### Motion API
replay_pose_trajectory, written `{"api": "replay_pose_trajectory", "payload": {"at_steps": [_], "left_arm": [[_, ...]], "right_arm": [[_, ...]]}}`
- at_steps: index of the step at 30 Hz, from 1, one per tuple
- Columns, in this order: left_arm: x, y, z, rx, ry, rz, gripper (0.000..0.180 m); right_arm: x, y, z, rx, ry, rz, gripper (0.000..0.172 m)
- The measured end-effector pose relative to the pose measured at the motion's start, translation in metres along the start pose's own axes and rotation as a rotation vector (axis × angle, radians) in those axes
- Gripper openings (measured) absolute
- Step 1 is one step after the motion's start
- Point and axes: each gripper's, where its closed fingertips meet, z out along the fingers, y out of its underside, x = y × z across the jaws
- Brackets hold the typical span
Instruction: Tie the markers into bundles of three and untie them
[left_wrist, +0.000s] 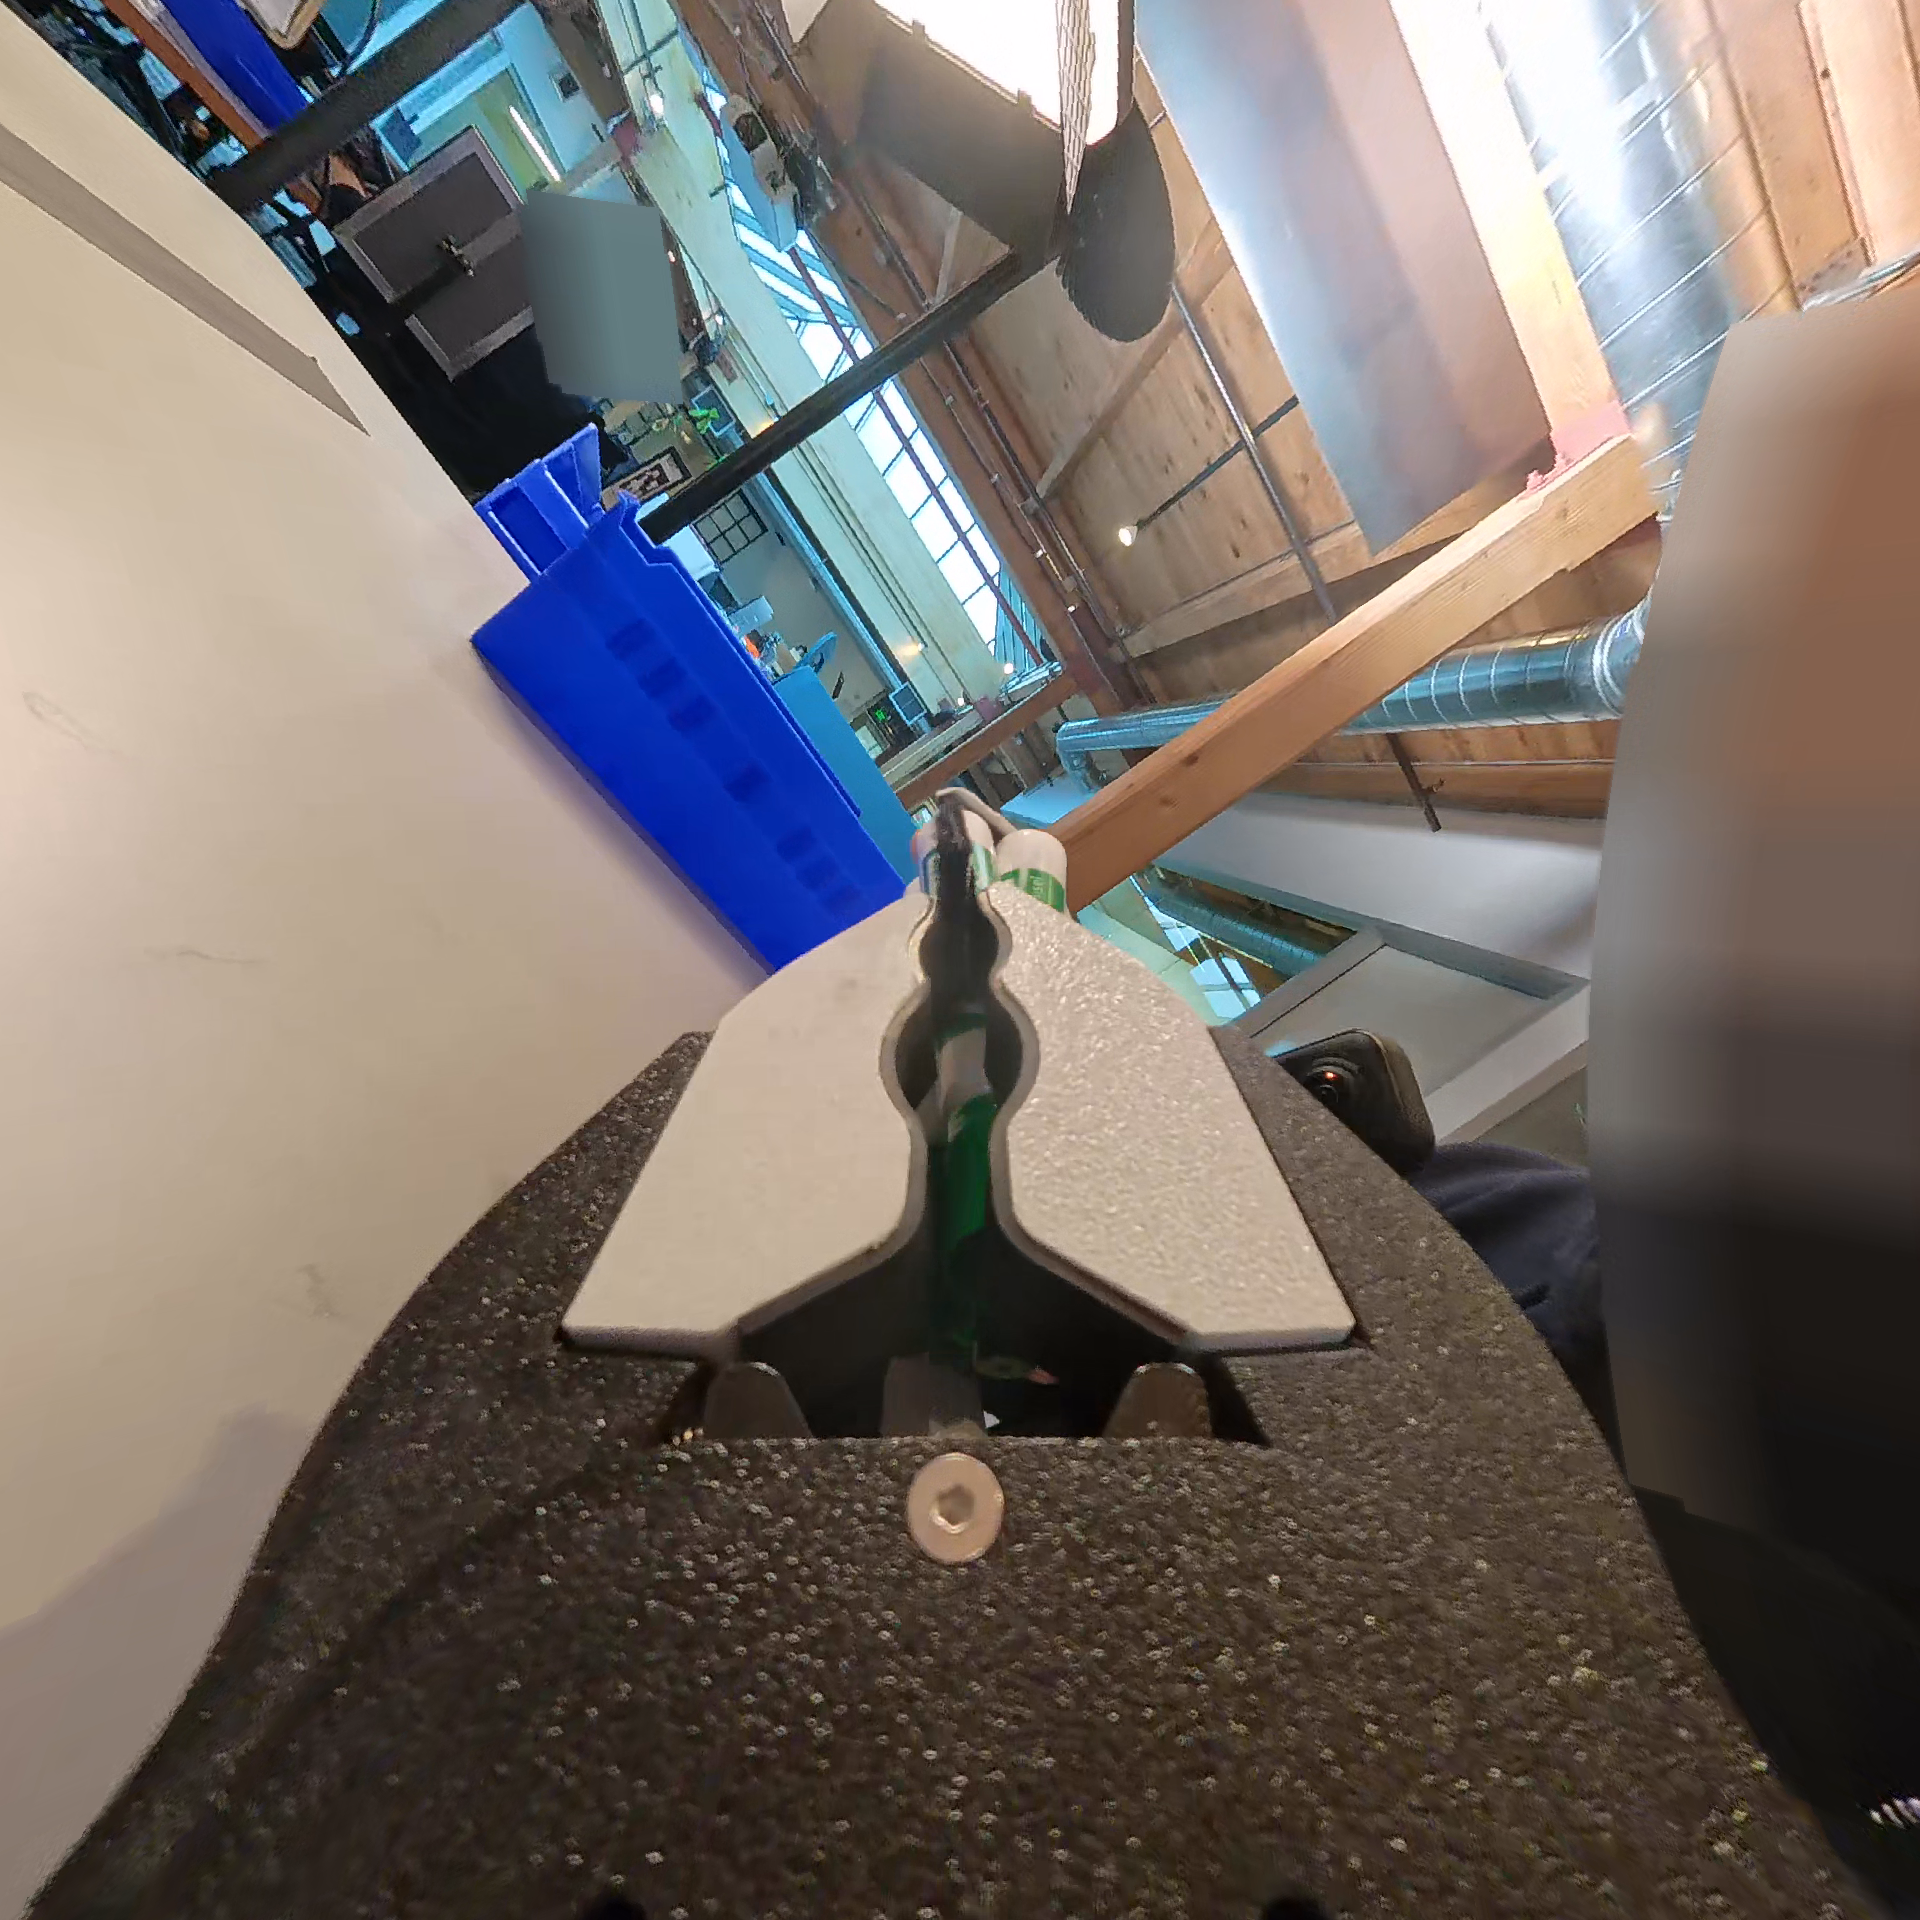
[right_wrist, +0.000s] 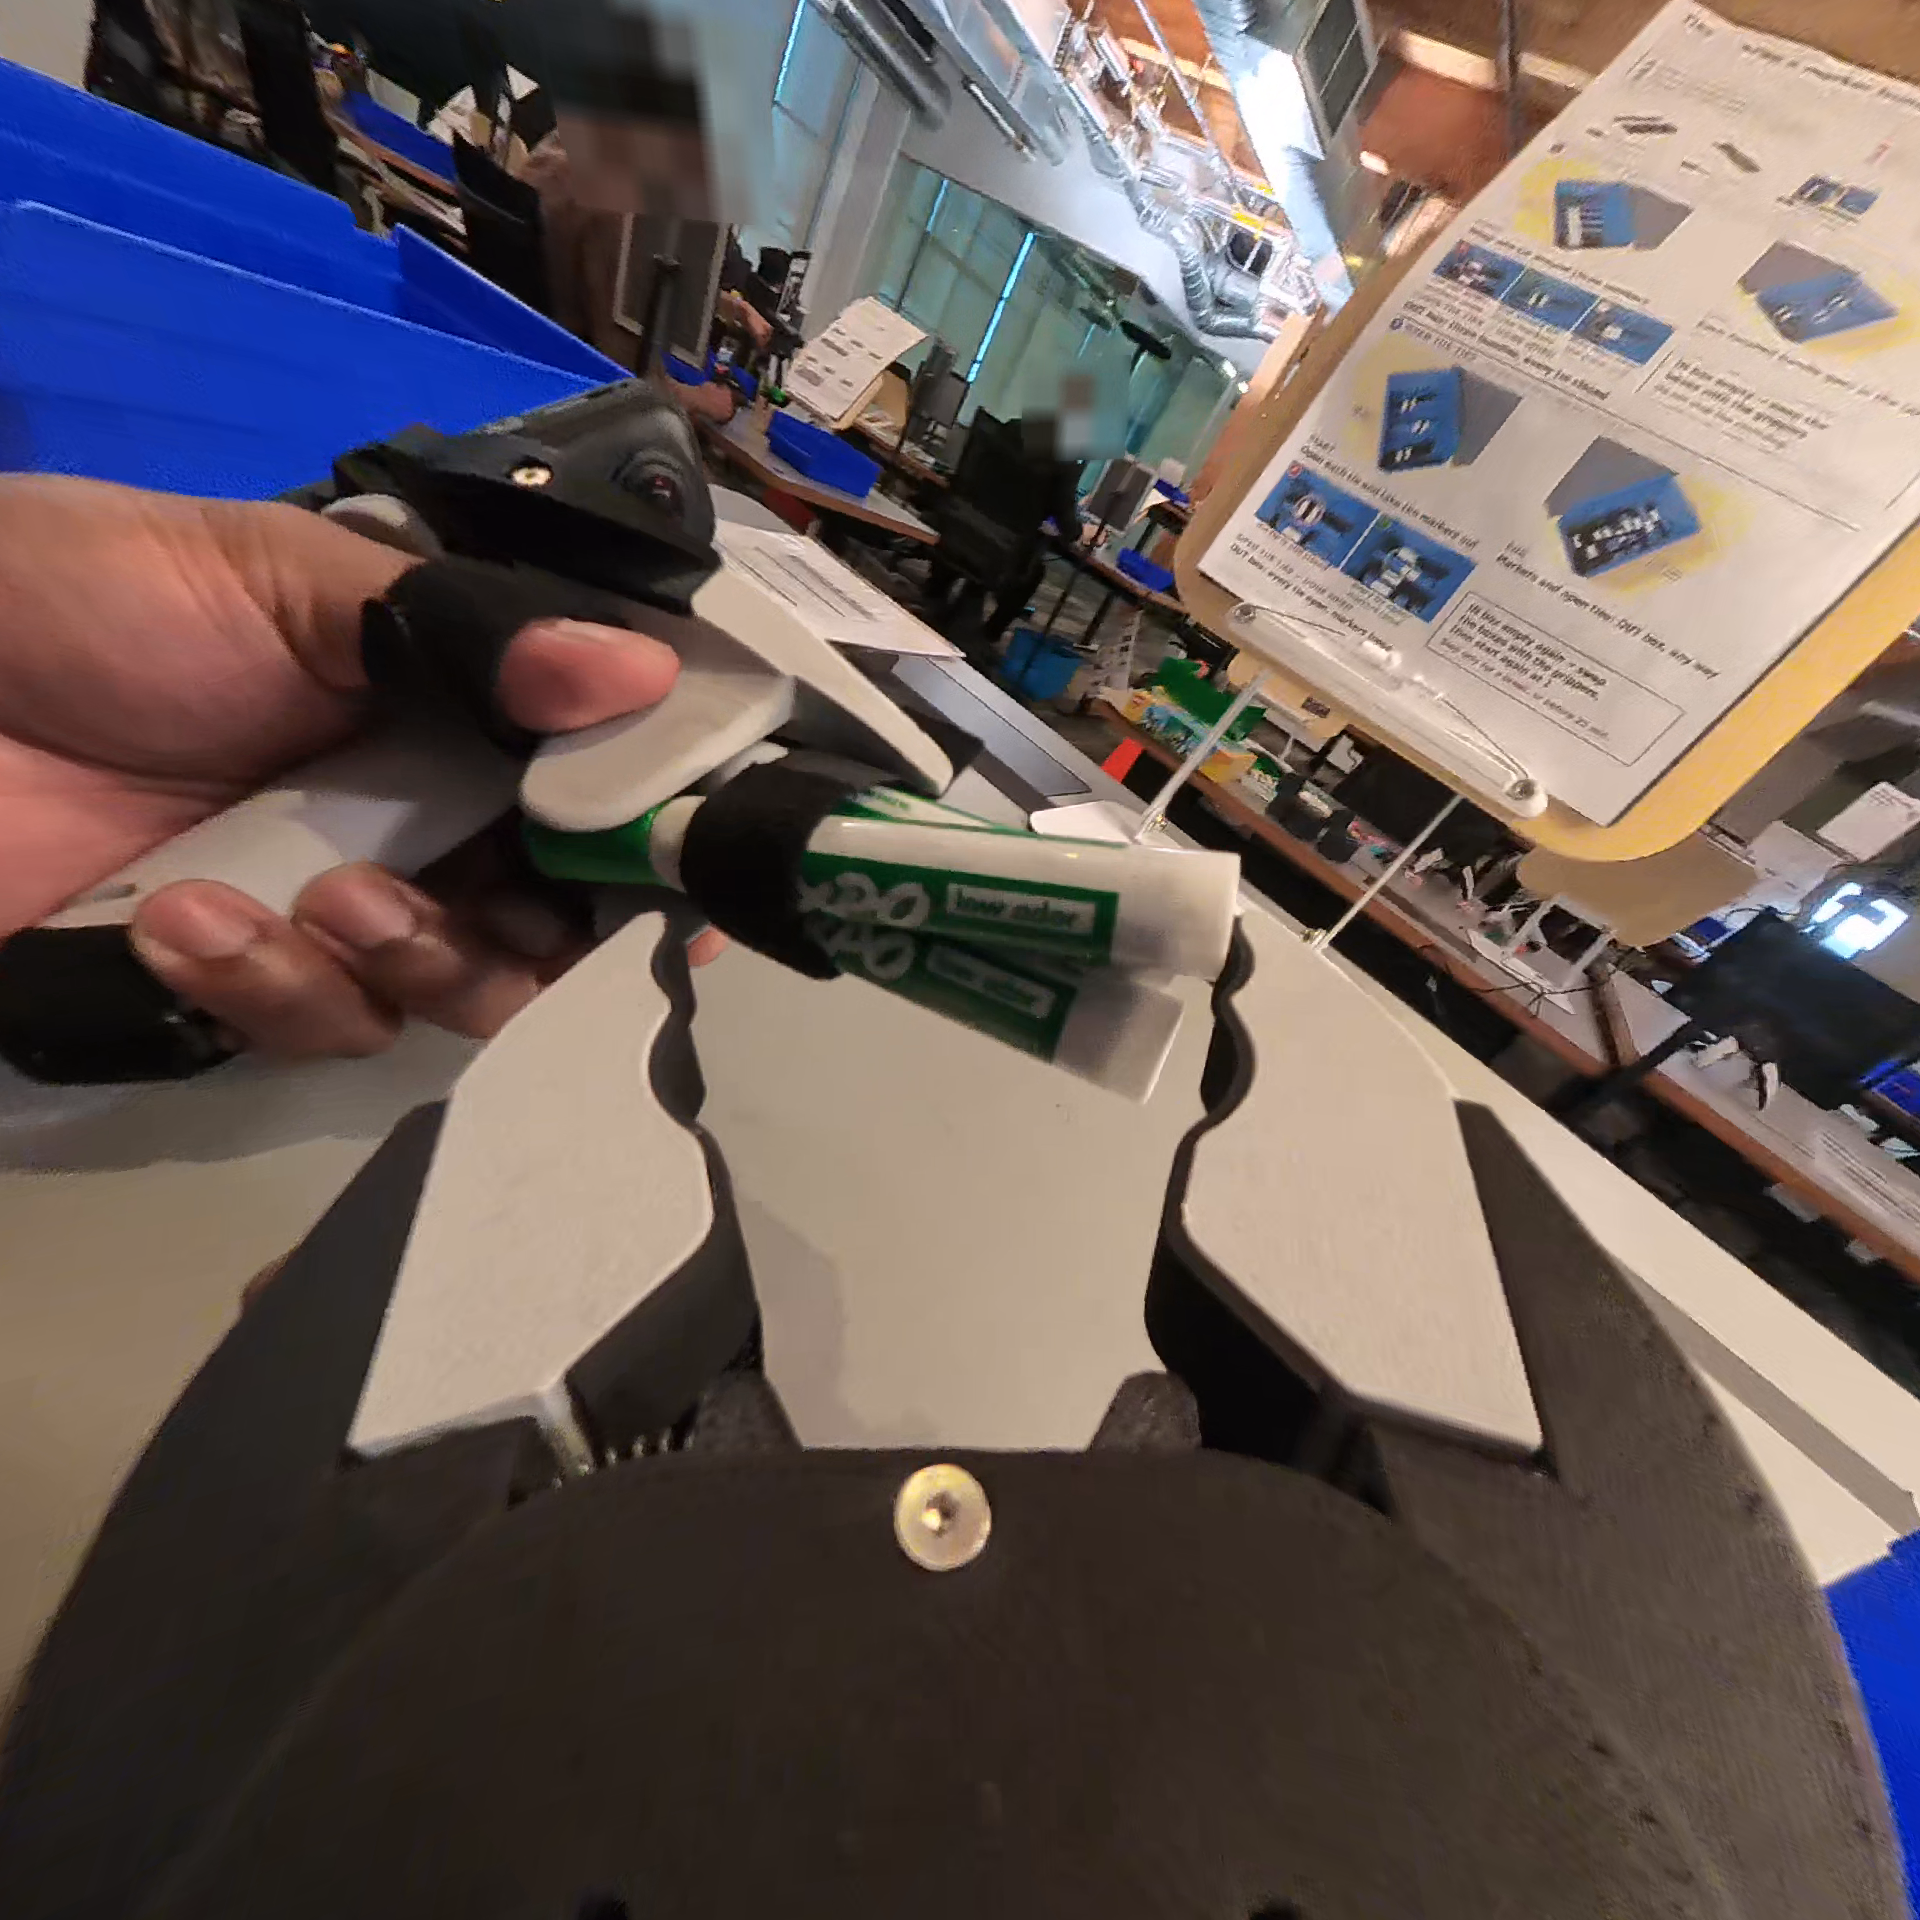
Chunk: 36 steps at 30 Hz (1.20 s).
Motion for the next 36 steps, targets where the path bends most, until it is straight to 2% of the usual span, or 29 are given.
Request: {"api": "replay_pose_trajectory", "payload": {"at_steps": [4, 19, 25, 36], "left_arm": [[-0.003, 0.001, -0.002, 0.019, 0.005, -0.032, 0.004], [-0.004, 0.004, -0.003, -0.036, 0.027, -0.087, 0.004], [-0.001, -0.012, -0.009, 0.067, 0.081, -0.172, 0.004], [-0.003, -0.002, -0.005, 0.045, 0.094, -0.207, 0.004]], "right_arm": [[-0.001, 0.002, 0.003, -0.011, -0.031, 0.072, 0.093], [-0.001, 0.007, 0.002, -0.013, -0.07, 0.058, 0.078], [0.006, 0.014, -0.002, -0.036, -0.044, 0.03, 0.077], [0.002, 0.014, 0.003, -0.04, -0.063, 0.049, 0.072]]}}
